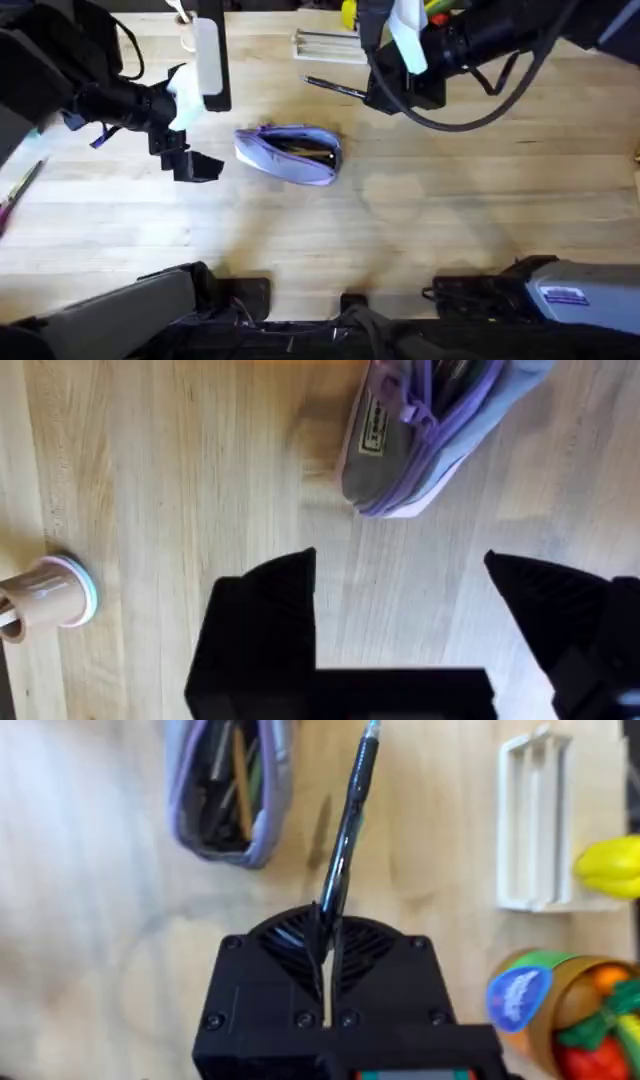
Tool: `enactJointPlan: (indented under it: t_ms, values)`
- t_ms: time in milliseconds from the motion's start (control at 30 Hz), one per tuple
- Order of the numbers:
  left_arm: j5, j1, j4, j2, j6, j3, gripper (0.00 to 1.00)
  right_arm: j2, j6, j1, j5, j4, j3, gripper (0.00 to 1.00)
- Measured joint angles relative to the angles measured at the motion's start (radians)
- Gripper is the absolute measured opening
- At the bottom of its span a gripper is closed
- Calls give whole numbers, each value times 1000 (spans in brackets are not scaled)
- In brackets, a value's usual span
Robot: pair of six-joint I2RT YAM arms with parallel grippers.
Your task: Unzip the bag, pick up the pens from the table one at a time and place them inside, then zip the bag closed.
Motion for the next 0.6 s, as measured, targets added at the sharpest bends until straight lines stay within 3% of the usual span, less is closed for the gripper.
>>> enactJointPlan:
  t_ms: [233, 433, 600]
  values:
    - [0, 0, 0, 0, 0, 0, 993, -20, 123, 60, -5, -150, 0, 34]
    - [0, 0, 1, 0, 0, 0, 993, -19, 161, 174, -11, -169, 0, 34]
    - [0, 0, 2, 0, 0, 0, 993, 12, 198, 217, -13, -168, 0, 34]
